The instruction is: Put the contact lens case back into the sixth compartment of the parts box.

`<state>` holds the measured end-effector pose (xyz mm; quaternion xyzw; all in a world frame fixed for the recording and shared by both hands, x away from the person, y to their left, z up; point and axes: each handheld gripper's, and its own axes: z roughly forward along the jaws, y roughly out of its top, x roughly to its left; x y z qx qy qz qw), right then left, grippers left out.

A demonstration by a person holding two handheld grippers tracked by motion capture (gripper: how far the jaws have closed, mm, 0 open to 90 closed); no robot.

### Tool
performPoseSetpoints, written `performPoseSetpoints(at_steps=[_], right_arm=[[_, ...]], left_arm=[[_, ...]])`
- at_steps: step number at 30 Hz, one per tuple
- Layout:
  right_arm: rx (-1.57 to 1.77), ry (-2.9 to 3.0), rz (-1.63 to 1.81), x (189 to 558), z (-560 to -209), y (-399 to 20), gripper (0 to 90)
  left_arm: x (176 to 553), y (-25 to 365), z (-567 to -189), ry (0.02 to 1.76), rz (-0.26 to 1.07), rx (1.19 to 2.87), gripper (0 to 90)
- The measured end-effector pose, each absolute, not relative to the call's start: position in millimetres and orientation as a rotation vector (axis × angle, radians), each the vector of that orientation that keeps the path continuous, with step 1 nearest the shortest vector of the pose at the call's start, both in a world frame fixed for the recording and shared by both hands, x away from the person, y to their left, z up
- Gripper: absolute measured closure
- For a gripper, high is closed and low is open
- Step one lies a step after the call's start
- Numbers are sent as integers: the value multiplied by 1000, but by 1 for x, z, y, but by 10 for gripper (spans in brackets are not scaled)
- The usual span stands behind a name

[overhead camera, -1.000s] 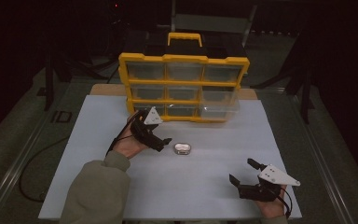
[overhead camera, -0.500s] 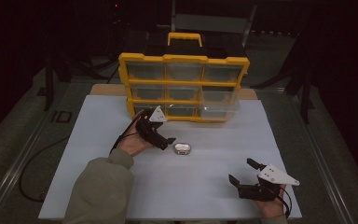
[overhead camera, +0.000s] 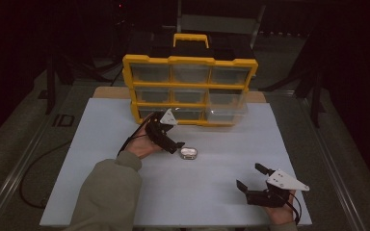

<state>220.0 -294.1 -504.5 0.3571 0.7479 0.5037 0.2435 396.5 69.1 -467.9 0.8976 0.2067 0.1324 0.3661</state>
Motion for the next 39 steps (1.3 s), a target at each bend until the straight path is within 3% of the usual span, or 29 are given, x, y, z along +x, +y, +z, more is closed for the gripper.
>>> performPoseSetpoints(at_steps=[39], right_arm=[[972, 2055, 1377, 220, -505, -294, 76]], left_arm=[[408, 36, -483, 502, 277, 2436, 0]])
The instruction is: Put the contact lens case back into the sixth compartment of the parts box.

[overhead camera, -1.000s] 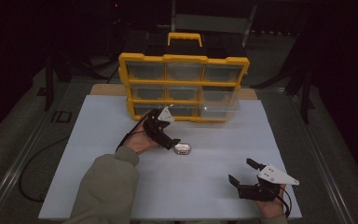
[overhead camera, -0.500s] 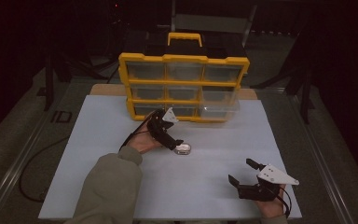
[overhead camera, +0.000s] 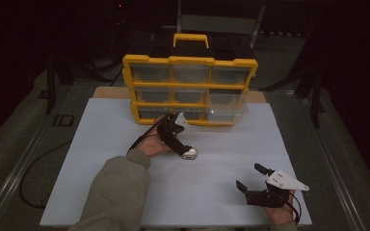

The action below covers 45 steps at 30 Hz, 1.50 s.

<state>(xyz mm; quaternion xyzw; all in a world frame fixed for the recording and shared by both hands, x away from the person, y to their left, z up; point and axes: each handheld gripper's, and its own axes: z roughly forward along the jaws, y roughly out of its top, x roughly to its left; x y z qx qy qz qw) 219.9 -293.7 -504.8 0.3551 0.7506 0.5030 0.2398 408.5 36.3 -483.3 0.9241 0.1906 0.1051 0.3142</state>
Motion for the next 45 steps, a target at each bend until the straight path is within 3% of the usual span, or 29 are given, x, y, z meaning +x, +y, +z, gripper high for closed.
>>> performPoseSetpoints(at_steps=[18, 29, 35, 45], right_arm=[[976, 2058, 1379, 220, -505, -294, 76], [977, 2057, 1378, 220, -505, -294, 76], [977, 2057, 1377, 220, -505, -294, 76], [976, 2058, 1374, 220, -505, -295, 76]], left_arm=[[414, 21, -489, 500, 186, 2534, 23], [414, 15, -497, 511, 162, 2578, 102], [410, 9, -501, 467, 159, 2618, 171], [409, 4, -502, 393, 90, 2642, 367]])
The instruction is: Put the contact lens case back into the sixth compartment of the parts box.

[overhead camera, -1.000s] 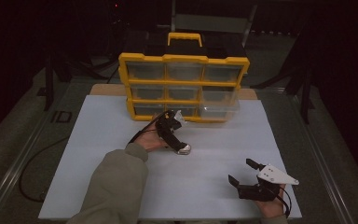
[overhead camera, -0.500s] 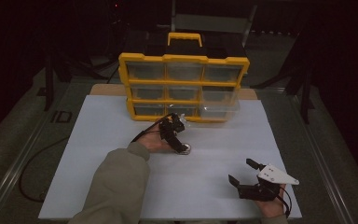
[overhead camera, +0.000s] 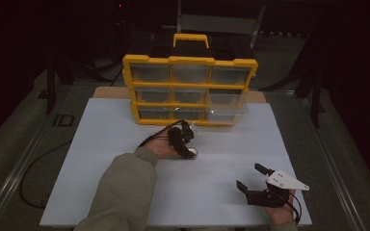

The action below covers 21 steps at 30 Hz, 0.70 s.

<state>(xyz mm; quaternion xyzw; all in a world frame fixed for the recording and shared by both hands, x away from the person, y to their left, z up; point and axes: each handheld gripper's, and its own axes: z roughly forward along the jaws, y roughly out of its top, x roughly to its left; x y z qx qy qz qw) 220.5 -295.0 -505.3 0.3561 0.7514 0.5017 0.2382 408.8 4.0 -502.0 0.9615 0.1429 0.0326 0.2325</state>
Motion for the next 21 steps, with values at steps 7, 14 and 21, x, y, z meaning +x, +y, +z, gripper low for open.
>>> performPoseSetpoints(at_steps=[7, 14, 21], right_arm=[[974, 2059, 1373, 220, -505, -295, 76], [974, 2060, 1373, 221, -506, -295, 76], [973, 2061, 1375, 221, -506, -295, 76]], left_arm=[[410, 3, -507, 385, 86, 2672, 459], [418, 2, -512, 441, 49, 2676, 491], [420, 1, -515, 458, 14, 2686, 491]])
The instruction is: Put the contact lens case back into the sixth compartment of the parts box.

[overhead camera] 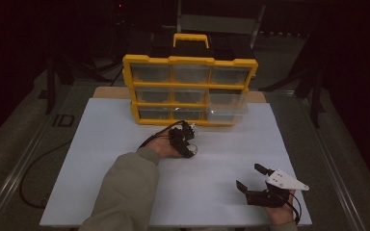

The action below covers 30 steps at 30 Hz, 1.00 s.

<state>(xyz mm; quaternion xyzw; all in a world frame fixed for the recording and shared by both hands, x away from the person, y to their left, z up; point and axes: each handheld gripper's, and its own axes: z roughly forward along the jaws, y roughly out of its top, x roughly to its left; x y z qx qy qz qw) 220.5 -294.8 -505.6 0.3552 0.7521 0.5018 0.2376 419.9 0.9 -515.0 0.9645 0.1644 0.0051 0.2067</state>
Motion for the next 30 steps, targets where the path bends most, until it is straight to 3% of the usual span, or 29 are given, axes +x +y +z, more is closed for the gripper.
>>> performPoseSetpoints(at_steps=[30], right_arm=[[971, 2065, 1395, 221, -508, -292, 76]], left_arm=[[416, 17, -485, 447, 47, 2658, 499]])
